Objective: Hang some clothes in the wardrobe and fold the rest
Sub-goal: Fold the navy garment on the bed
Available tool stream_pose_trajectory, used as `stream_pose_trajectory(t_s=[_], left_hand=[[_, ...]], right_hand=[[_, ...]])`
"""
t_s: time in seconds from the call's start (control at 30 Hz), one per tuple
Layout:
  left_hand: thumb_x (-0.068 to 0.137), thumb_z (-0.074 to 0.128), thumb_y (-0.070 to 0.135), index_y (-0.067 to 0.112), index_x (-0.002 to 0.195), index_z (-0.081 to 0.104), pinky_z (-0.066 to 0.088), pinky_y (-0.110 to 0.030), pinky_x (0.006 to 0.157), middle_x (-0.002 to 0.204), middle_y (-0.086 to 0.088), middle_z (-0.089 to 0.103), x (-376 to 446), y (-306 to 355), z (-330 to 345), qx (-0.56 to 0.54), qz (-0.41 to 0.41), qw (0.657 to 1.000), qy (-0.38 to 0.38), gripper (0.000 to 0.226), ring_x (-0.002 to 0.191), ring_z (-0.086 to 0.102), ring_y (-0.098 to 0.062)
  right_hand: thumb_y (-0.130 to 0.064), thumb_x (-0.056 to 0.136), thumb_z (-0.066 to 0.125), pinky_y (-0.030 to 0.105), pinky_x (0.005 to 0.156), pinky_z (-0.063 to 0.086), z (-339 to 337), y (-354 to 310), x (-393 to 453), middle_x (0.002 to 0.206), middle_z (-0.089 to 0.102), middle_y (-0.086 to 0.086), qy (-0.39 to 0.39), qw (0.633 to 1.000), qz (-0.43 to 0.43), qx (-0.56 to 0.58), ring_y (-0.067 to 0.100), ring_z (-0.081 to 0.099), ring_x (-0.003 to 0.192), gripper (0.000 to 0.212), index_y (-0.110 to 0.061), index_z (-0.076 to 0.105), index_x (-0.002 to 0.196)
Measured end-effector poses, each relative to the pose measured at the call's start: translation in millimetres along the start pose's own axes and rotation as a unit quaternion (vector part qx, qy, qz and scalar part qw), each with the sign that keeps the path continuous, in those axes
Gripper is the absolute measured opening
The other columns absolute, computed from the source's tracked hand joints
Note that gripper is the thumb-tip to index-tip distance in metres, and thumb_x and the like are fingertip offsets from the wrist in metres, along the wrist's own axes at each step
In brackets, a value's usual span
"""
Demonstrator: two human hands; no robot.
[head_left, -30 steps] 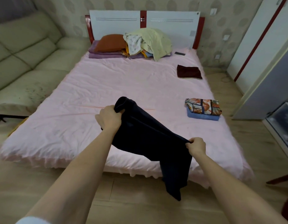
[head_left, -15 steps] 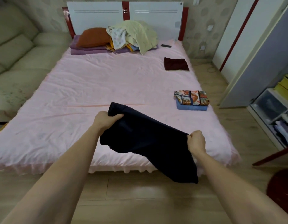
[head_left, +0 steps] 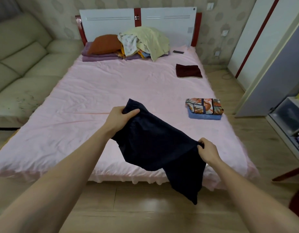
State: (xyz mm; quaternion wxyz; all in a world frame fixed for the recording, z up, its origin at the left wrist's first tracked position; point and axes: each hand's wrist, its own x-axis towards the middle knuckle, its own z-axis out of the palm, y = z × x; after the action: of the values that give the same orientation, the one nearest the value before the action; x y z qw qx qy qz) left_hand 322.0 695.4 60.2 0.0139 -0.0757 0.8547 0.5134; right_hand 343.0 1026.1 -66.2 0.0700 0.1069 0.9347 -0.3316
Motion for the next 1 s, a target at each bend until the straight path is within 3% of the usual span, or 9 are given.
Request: stream_pose_trajectory(t_s=[0.17, 0.27, 0.33, 0.4, 0.47, 0.53, 0.67, 0.8, 1.0], left_hand=[[0.082, 0.061, 0.056, 0.011, 0.056, 0.054, 0.04, -0.031, 0.055, 0.056, -0.002, 0.058, 5.0, -7.7, -13.6, 0.192, 0.022, 0.974, 0.121, 0.052, 0.065, 0.06, -0.023], [0.081, 0.058, 0.062, 0.01, 0.054, 0.054, 0.04, -0.031, 0.053, 0.055, -0.004, 0.057, 1.6, -5.8, -0.6, 0.203, 0.009, 0.968, 0.15, 0.059, 0.062, 0.06, -0.023], [0.075, 0.063, 0.064, 0.01, 0.056, 0.056, 0.047, -0.033, 0.059, 0.057, 0.0, 0.059, 2.0, -3.1, 11.1, 0.149, 0.006, 0.985, 0.089, 0.058, 0.063, 0.062, -0.019], [0.07, 0.072, 0.06, 0.019, 0.078, 0.07, 0.051, -0.028, 0.069, 0.075, 0.009, 0.07, 0.7, 4.3, 19.1, 0.08, 0.022, 0.996, -0.039, 0.041, 0.074, 0.067, -0.008], [0.065, 0.08, 0.052, 0.033, 0.102, 0.068, 0.05, -0.022, 0.08, 0.097, 0.018, 0.069, -0.7, 13.2, 21.8, 0.102, 0.037, 0.978, -0.177, 0.043, 0.09, 0.065, -0.001], [0.068, 0.083, 0.038, 0.031, 0.096, 0.066, 0.05, -0.02, 0.075, 0.093, 0.014, 0.068, 2.8, 12.1, 25.1, 0.122, 0.033, 0.96, -0.252, 0.034, 0.088, 0.065, -0.006], [0.078, 0.074, 0.027, 0.017, 0.083, 0.057, 0.042, -0.026, 0.064, 0.084, 0.003, 0.062, 20.0, -11.1, 18.2, 0.223, 0.034, 0.969, -0.101, 0.02, 0.085, 0.059, -0.02], [0.084, 0.064, 0.039, 0.028, 0.106, 0.067, 0.043, -0.028, 0.076, 0.108, 0.0, 0.066, 25.3, -33.0, -2.0, 0.44, 0.001, 0.897, -0.04, 0.024, 0.104, 0.06, -0.025], [0.088, 0.057, 0.031, 0.033, 0.107, 0.072, 0.042, -0.028, 0.067, 0.103, -0.007, 0.069, 46.4, -99.4, -69.3, 0.379, -0.104, 0.92, 0.006, 0.025, 0.093, 0.063, -0.029]], right_hand=[[0.002, 0.086, 0.043, 0.029, 0.06, 0.033, 6.7, -0.2, 0.8, 0.081, 0.052, 0.016, -0.005, 0.994, 0.021, -0.105, 0.028, 0.046, 0.069, 0.022, -0.003, 0.046, 0.065], [-0.002, 0.09, 0.043, 0.03, 0.064, 0.037, 3.3, -4.5, 4.0, 0.089, 0.057, 0.018, 0.027, 0.988, 0.103, -0.113, 0.031, 0.049, 0.074, 0.017, 0.0, 0.055, 0.079], [-0.002, 0.091, 0.043, 0.031, 0.067, 0.04, -3.3, -0.7, 7.8, 0.1, 0.06, 0.021, 0.038, 0.984, 0.145, -0.1, 0.035, 0.056, 0.085, 0.018, 0.003, 0.06, 0.092], [0.002, 0.091, 0.042, 0.032, 0.068, 0.04, -10.9, 3.4, 11.6, 0.105, 0.061, 0.025, 0.064, 0.982, 0.162, -0.077, 0.039, 0.058, 0.093, 0.021, 0.008, 0.061, 0.097], [0.005, 0.089, 0.041, 0.033, 0.068, 0.04, -18.7, 5.8, 16.6, 0.104, 0.061, 0.028, 0.099, 0.981, 0.16, -0.044, 0.041, 0.058, 0.092, 0.021, 0.011, 0.06, 0.095], [0.003, 0.091, 0.04, 0.032, 0.068, 0.039, -25.0, 6.2, 21.0, 0.104, 0.06, 0.029, 0.134, 0.98, 0.147, -0.011, 0.04, 0.057, 0.088, 0.022, 0.012, 0.06, 0.096], [-0.007, 0.094, 0.04, 0.038, 0.074, 0.051, -28.4, -9.0, 35.7, 0.102, 0.057, 0.02, 0.188, 0.976, 0.093, 0.055, 0.036, 0.059, 0.086, 0.02, 0.004, 0.057, 0.092], [-0.007, 0.098, 0.039, 0.036, 0.078, 0.042, -9.0, -53.1, 46.7, 0.105, 0.053, 0.019, 0.202, 0.979, 0.021, 0.032, 0.032, 0.054, 0.092, 0.02, 0.005, 0.055, 0.099], [-0.008, 0.097, 0.041, 0.037, 0.073, 0.035, 52.7, -124.5, 88.0, 0.106, 0.055, 0.023, 0.151, 0.983, -0.094, -0.043, 0.037, 0.051, 0.1, 0.018, 0.004, 0.054, 0.097]])
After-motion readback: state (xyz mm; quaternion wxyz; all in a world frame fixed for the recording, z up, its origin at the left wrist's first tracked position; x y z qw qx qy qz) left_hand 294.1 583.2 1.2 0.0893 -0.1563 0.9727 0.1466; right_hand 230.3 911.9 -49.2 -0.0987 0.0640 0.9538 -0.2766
